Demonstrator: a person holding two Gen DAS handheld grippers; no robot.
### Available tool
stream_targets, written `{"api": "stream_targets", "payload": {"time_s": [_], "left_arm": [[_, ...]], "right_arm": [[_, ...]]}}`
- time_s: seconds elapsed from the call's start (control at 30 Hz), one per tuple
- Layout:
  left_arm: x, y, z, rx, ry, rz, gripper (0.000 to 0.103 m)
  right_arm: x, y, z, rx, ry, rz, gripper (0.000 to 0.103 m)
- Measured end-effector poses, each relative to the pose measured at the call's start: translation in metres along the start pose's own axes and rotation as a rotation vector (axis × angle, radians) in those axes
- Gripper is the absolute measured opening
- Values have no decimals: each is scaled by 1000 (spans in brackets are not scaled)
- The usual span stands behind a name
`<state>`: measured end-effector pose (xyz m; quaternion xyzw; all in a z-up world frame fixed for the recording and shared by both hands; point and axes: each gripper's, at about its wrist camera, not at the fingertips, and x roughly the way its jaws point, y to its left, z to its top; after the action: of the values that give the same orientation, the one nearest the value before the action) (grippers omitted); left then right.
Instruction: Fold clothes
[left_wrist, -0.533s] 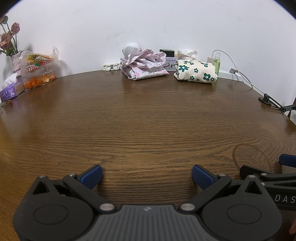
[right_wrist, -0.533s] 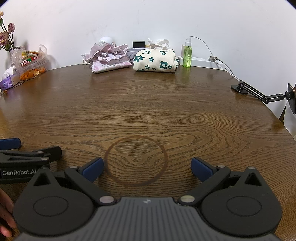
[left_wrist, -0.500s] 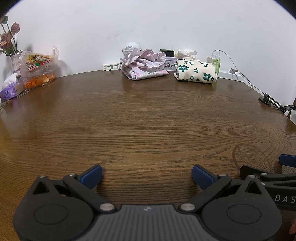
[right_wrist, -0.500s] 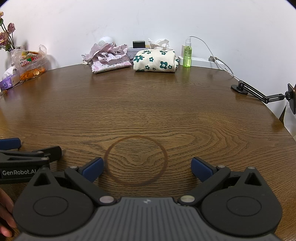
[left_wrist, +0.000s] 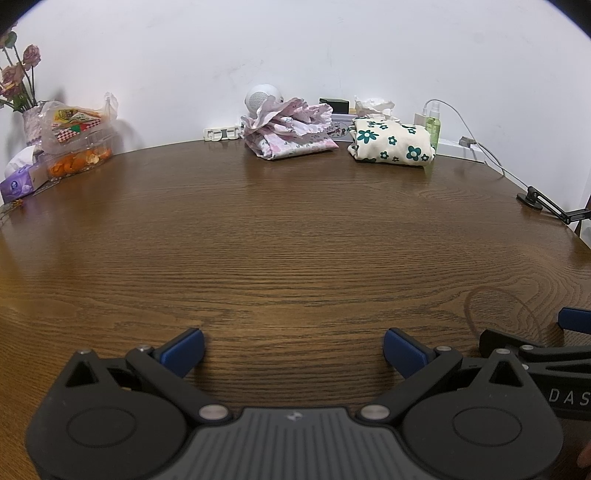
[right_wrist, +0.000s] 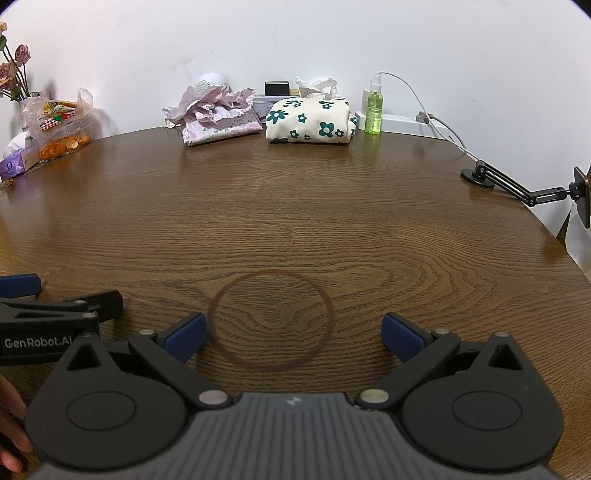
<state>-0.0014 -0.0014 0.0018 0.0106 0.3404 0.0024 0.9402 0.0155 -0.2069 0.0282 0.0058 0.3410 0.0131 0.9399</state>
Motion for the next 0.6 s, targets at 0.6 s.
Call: {"api": "stream_targets", "payload": {"time_s": [0.6], "left_arm": [[1,5,0,-2,0,-3,103]], "right_arm": [[-1,1,-1,4,2,-11,102]]}}
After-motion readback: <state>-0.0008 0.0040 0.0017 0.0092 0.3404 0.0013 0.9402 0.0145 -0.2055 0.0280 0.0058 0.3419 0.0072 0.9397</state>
